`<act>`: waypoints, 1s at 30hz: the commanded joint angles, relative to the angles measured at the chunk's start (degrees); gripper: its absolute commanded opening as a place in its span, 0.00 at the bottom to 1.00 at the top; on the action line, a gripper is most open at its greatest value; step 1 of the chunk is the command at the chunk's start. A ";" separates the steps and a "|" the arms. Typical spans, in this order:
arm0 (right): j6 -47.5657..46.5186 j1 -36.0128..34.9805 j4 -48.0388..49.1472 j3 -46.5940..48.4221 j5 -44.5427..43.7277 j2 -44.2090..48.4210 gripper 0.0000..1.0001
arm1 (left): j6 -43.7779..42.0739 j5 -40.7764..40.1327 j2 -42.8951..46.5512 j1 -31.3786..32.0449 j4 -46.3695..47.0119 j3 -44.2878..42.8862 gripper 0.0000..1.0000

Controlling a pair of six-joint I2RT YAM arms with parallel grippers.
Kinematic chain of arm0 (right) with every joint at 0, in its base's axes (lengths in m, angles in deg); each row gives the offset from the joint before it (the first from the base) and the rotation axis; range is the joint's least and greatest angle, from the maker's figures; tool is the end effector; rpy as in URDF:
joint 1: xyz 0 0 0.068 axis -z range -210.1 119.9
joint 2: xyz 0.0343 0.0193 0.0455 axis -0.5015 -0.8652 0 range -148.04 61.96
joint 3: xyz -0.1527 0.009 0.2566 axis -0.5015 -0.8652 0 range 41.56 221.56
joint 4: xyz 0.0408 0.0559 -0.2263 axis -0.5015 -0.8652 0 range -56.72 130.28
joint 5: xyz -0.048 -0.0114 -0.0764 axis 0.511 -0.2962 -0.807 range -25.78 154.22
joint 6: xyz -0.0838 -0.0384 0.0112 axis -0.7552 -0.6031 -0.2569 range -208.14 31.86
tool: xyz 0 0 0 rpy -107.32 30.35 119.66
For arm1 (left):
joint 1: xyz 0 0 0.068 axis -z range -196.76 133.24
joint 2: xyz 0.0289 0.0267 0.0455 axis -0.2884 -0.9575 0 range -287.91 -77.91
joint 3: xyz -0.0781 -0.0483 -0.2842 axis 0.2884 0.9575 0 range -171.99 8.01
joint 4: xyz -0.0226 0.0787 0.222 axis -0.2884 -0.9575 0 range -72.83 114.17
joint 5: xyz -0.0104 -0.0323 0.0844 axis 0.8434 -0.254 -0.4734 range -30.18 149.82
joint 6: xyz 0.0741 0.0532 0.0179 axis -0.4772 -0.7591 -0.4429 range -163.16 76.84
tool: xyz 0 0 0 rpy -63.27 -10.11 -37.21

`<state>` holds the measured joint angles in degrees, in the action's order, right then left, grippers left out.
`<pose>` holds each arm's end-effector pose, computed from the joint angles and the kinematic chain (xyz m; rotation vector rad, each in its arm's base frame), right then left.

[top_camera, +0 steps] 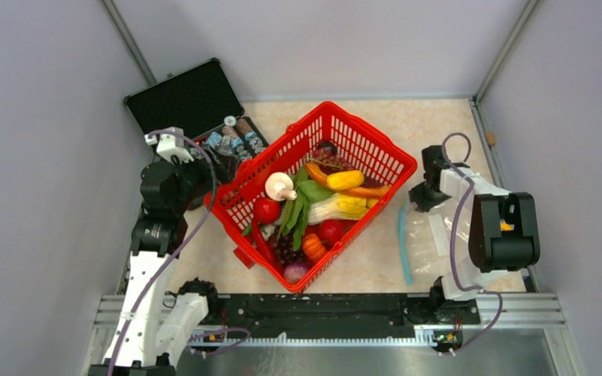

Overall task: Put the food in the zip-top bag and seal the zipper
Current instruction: Pick up the zipper food storage bag at the center of the board.

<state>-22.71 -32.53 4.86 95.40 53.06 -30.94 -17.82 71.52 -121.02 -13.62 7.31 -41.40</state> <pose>0.2843 -0.0041 0.1625 1.4995 2.3757 -0.0140 0.1703 -0.0263 0.3671 -0.1936 1.7722 -0.5394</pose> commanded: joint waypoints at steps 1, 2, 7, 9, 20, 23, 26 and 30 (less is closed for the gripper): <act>-1.41 0.34 4.89 -4.43 0.23 3.54 0.20 | -0.73 1.44 0.88 -0.24 1.50 -0.90 0.99; -2.68 0.41 5.59 -4.94 0.30 5.29 0.03 | -0.73 2.80 0.74 -0.24 1.75 -1.10 0.99; -7.05 0.35 8.23 -8.64 1.59 15.72 0.00 | -0.22 16.13 0.49 -0.16 6.37 -1.25 0.99; -8.10 0.41 8.24 -10.40 2.10 20.97 0.00 | 1.38 21.39 0.28 -0.08 9.04 -1.33 0.99; -10.70 0.50 -2.40 -8.39 1.38 50.19 0.00 | -8.48 13.42 -5.51 26.17 8.29 -8.77 0.99; -12.27 0.50 -7.07 -4.92 2.43 51.70 0.00 | -13.46 7.08 -10.06 35.15 6.48 -11.58 0.99; -12.45 0.50 -9.62 -2.75 3.14 54.61 0.00 | -15.89 1.70 -14.88 43.33 7.03 -13.77 0.99; -13.30 0.48 -11.70 2.21 6.41 55.26 0.00 | -17.53 -2.44 -22.31 51.36 8.33 -17.65 0.99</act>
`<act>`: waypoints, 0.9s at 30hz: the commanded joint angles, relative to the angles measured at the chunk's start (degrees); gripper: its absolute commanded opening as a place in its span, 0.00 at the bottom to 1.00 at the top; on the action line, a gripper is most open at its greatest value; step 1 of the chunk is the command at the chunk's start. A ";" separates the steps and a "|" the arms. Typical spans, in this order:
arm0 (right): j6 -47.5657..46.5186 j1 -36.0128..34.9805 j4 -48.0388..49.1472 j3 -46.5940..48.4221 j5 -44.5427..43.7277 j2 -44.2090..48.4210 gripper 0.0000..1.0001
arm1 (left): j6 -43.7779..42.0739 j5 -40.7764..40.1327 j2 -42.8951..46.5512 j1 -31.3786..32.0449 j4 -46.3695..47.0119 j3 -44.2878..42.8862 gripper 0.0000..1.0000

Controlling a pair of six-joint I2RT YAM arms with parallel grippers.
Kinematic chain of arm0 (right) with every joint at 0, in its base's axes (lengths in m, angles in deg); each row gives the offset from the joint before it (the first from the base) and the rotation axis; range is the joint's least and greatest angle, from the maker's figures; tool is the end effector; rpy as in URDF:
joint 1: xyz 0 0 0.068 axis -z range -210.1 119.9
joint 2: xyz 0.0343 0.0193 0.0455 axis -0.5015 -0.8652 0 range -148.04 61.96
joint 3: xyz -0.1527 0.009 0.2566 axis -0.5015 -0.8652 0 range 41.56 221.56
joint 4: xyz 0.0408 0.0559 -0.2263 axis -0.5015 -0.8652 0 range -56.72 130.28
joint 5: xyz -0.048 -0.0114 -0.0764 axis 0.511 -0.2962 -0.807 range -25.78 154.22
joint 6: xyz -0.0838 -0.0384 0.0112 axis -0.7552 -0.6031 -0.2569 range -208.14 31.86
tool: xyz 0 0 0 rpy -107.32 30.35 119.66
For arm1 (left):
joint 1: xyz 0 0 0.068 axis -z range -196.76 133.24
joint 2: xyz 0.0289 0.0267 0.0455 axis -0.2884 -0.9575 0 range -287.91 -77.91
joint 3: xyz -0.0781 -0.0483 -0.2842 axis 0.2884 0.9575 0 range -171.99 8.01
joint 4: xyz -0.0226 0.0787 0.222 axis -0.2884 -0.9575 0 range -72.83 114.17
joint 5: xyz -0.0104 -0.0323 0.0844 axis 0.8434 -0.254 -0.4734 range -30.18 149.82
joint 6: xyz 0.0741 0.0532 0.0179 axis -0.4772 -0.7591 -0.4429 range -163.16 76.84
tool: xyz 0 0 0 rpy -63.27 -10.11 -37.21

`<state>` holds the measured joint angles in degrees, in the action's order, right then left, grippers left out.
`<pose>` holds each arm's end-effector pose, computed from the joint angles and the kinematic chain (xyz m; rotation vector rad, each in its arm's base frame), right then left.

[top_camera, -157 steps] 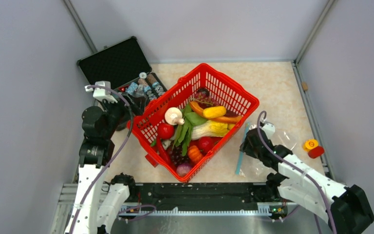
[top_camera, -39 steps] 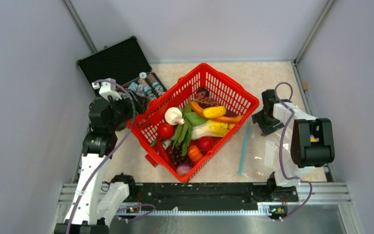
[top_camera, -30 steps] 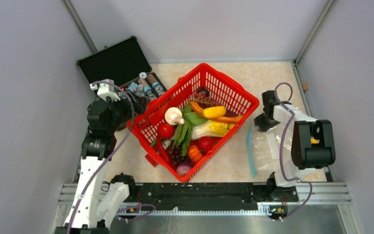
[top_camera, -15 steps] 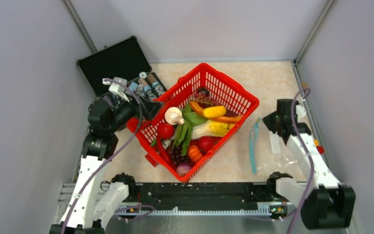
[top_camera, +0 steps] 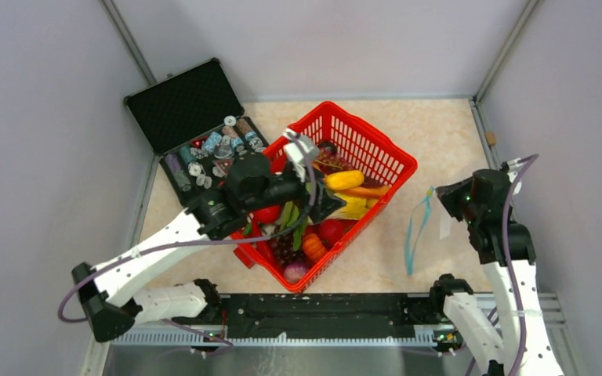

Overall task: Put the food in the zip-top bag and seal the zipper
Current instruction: Pick up the zipper food storage bag at the center of the board, then open the zipper of the food storage bag at the center of the board.

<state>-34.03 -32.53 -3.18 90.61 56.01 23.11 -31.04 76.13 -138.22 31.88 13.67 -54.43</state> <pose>0.1293 -0.0064 0.3076 1.0226 1.9187 0.4184 0.1440 -0.1991 0.4116 0.7794 1.6477 -1.0136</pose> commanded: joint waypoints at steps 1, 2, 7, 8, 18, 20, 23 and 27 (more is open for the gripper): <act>-2.29 0.50 -4.13 8.61 4.70 0.66 0.00 | -4.68 -8.40 -7.00 7.64 1.93 -5.65 0.99; -2.67 0.46 -4.37 10.42 5.88 0.12 0.00 | -4.99 -9.83 -8.58 9.12 2.58 -6.47 0.99; -2.48 0.50 -4.78 14.50 9.84 -0.53 0.00 | -4.87 -13.42 -14.42 13.85 6.53 -7.92 0.96; -2.54 0.50 -4.97 15.26 10.12 -0.67 0.00 | -4.64 -13.86 -15.45 14.28 7.70 -7.78 0.94; -2.15 0.50 -6.12 18.85 13.94 -0.82 0.00 | -5.36 -9.64 -23.75 17.52 13.21 -12.43 0.88; -2.21 0.50 -5.94 19.13 14.29 -1.04 0.00 | -5.36 -8.54 -25.57 18.02 13.02 -14.44 0.84; -2.17 0.50 -5.71 19.19 14.32 -1.14 0.00 | -5.57 -7.17 -28.02 18.32 10.96 -17.26 0.76; -2.21 0.48 -5.79 19.64 14.32 -1.44 0.00 | -6.22 -7.67 -29.48 18.66 10.86 -18.08 0.73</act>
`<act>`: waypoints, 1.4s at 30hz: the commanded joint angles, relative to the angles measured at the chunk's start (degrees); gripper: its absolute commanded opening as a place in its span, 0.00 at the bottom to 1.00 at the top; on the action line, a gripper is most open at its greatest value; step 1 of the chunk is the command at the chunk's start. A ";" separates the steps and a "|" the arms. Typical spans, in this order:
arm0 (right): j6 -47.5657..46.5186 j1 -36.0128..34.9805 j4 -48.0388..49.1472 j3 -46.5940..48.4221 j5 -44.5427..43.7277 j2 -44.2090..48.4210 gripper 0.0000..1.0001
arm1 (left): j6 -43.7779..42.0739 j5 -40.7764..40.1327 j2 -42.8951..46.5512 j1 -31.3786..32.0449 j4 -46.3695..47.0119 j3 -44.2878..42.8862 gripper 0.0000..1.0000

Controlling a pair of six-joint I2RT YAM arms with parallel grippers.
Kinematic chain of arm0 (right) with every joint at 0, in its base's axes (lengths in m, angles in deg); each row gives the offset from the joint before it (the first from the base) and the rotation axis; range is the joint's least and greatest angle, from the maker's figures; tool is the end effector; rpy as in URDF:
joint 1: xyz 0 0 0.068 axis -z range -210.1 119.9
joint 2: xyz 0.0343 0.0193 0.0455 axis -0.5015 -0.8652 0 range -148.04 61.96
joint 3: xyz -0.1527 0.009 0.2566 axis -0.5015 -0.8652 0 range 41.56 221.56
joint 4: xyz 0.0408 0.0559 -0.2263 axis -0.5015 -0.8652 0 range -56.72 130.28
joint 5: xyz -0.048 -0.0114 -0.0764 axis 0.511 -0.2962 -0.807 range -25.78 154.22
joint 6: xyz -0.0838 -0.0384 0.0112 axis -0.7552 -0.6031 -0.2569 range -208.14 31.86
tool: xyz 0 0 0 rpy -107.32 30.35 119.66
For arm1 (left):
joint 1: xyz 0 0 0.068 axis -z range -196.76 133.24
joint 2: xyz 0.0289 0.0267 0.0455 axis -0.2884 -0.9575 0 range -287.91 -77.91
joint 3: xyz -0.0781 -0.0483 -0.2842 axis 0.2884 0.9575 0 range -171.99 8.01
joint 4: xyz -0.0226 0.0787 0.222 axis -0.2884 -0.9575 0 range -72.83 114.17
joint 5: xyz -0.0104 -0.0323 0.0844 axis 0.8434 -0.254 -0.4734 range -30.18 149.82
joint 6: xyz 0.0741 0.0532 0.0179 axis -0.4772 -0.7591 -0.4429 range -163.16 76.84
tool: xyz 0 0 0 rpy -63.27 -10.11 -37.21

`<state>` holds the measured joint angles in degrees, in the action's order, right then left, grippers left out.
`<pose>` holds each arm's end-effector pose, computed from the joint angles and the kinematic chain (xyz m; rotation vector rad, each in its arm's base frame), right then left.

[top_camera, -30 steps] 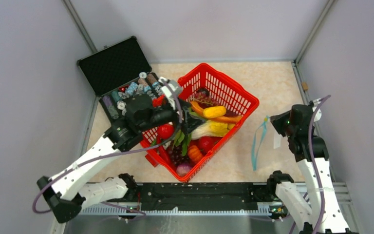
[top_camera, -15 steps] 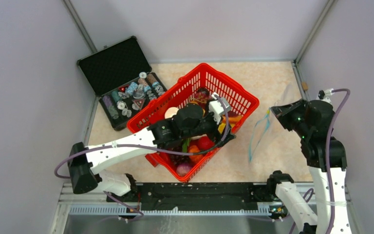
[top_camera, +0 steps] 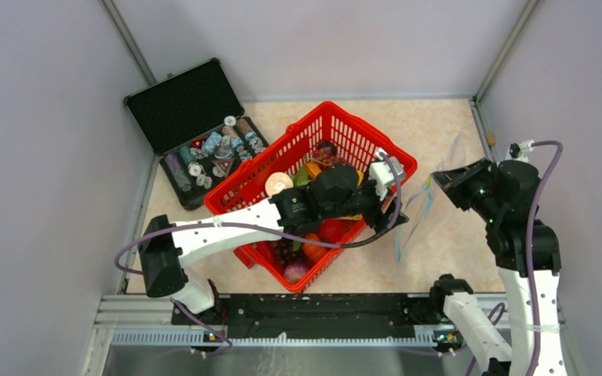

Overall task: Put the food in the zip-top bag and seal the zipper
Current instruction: Open the zipper of the food storage bag at the center of the board.

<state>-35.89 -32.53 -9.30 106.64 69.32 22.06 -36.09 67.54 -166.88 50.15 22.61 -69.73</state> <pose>0.1119 0.0122 0.3822 0.8153 1.8966 0.6924 0.1440 -0.3664 0.3857 1.0444 1.6080 -1.0228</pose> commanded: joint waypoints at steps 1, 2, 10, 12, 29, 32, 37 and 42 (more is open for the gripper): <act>-0.31 0.50 0.23 3.78 0.97 -0.44 0.00 | -1.26 0.92 -1.15 0.53 1.84 -3.10 0.73; -0.31 0.50 0.20 4.01 0.84 -0.44 0.00 | -1.43 0.74 -1.57 0.69 1.83 -3.53 0.71; -0.40 0.50 -0.06 4.94 0.26 -0.71 0.00 | -1.22 -0.68 -4.56 2.07 -0.34 -5.52 0.49; -0.40 0.50 -0.09 4.92 0.19 -0.75 0.00 | -1.16 -1.36 -4.92 2.08 -0.66 -5.75 0.38; -9.44 0.50 1.01 2.70 -0.30 1.07 0.39 | 1.91 2.21 -7.37 1.34 1.07 -9.77 0.00; -13.61 0.46 -1.56 2.99 -1.13 -0.01 0.59 | 5.19 4.25 -8.24 0.24 1.11 -11.16 0.00; -21.82 0.50 -3.81 3.79 -3.65 2.00 0.65 | 8.04 4.51 -9.37 -1.14 -1.06 -14.05 0.00; -26.20 0.50 -5.97 6.86 -3.20 3.92 0.71 | 11.18 7.00 -10.09 -2.85 -1.59 -14.73 0.00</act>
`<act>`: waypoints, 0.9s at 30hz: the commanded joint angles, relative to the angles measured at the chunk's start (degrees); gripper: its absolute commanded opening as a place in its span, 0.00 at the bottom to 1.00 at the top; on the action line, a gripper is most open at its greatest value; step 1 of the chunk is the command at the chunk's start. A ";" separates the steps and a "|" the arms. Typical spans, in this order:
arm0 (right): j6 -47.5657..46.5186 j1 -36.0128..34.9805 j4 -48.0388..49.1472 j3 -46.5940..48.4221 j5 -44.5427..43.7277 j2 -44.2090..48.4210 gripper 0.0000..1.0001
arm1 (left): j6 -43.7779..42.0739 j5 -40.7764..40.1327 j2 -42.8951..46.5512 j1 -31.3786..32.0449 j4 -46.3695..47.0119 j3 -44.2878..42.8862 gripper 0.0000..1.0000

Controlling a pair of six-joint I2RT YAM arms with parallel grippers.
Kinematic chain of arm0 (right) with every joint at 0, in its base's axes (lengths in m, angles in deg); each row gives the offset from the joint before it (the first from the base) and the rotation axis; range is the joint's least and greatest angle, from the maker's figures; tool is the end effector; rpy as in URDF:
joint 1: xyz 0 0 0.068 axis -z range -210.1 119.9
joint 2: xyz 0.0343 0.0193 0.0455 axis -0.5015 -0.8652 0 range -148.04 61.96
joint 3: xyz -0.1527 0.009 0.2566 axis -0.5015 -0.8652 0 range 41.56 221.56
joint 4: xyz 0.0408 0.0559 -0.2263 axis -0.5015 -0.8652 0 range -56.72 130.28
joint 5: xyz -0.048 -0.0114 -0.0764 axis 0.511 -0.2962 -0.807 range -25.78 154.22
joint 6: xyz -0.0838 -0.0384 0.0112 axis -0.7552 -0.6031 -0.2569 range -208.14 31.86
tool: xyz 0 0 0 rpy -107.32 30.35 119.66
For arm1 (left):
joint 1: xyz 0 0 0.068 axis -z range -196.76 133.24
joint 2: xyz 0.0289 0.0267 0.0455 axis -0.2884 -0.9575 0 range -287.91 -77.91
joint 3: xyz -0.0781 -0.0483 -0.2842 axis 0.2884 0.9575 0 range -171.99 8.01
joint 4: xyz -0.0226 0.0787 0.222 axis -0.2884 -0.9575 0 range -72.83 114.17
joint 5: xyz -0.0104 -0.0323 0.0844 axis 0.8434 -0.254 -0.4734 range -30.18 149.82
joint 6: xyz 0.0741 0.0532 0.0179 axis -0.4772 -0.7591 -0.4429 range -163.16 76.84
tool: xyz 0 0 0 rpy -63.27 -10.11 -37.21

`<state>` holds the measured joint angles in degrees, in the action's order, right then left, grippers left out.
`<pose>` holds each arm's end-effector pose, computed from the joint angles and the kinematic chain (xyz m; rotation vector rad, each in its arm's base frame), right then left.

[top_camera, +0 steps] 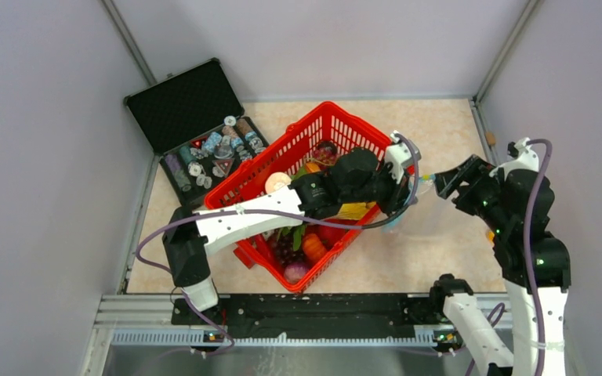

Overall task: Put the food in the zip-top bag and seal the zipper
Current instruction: Open the zipper of the food storage bag at the center of the board.

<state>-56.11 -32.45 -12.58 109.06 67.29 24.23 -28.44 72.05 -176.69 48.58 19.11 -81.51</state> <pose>0.0944 0.0084 0.3901 0.4778 1.9420 0.4417 0.1676 -0.4076 0.3863 0.9928 1.7149 -1.1485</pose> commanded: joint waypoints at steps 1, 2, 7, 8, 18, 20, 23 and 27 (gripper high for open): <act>-6.18 0.42 -3.76 5.12 -3.35 1.63 0.74 | 3.76 2.85 -0.20 -1.35 1.90 -2.89 0.00; -6.63 0.42 -4.98 6.28 -5.53 0.89 0.75 | 3.82 3.17 -0.12 -1.36 1.96 -2.82 0.00; -8.98 0.41 -9.80 12.34 -11.37 -5.71 0.77 | 3.87 5.00 0.64 -1.36 0.93 -2.49 0.00; -9.42 0.42 -9.43 13.03 -12.02 -6.42 0.78 | 3.79 5.32 0.75 -1.31 0.67 -2.43 0.00; -11.76 0.42 -8.06 19.58 -11.26 -15.06 0.86 | 3.78 7.19 0.84 -1.36 0.11 -2.35 0.00; -11.52 0.42 -8.10 20.41 -10.76 -15.67 0.86 | 4.07 6.89 0.82 -1.38 0.14 -2.37 0.00; -11.58 0.42 -8.29 22.00 -10.70 -16.35 0.87 | 4.87 7.02 0.50 -1.44 0.14 -2.69 0.00; -11.36 0.41 -8.96 24.27 -8.58 -17.14 0.87 | 6.22 6.63 0.01 -1.75 -0.12 -3.08 0.00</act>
<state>-66.75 -32.43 -22.22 129.13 57.41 7.37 -24.09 78.41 -176.82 47.09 17.62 -81.90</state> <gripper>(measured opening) 0.867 0.002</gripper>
